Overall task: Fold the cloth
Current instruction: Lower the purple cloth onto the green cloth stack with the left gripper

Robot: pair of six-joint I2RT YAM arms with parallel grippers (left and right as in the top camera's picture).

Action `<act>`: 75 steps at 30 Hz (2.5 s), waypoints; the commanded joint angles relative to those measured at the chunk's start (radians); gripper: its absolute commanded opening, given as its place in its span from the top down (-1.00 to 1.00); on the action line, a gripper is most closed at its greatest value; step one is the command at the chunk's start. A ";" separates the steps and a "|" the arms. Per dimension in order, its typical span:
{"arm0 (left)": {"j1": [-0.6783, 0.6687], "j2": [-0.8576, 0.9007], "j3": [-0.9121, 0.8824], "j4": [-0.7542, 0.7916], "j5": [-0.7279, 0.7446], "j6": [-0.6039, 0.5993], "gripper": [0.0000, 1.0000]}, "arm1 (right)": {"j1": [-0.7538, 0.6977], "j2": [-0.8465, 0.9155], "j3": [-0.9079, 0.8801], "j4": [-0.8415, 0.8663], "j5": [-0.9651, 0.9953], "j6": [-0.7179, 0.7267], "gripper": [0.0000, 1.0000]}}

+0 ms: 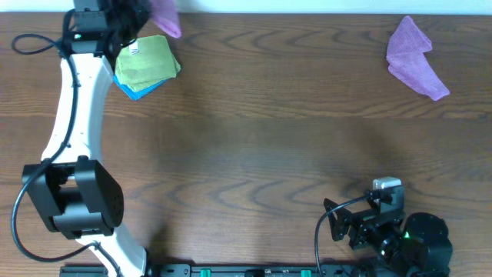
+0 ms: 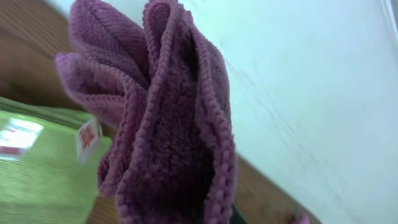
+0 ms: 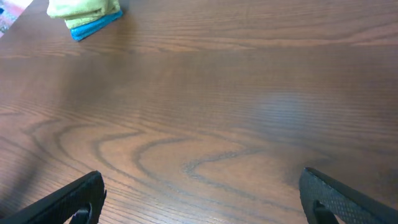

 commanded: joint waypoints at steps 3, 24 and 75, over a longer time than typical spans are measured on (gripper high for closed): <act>0.027 0.017 0.008 0.005 -0.033 0.043 0.89 | -0.010 -0.005 -0.005 0.001 -0.004 0.011 -0.98; 0.034 0.147 0.008 -0.056 -0.022 0.096 0.89 | -0.010 -0.005 -0.005 0.001 -0.004 0.011 -0.99; 0.092 0.241 0.008 -0.280 -0.231 0.339 0.11 | -0.010 -0.005 -0.005 0.001 -0.004 0.011 -0.98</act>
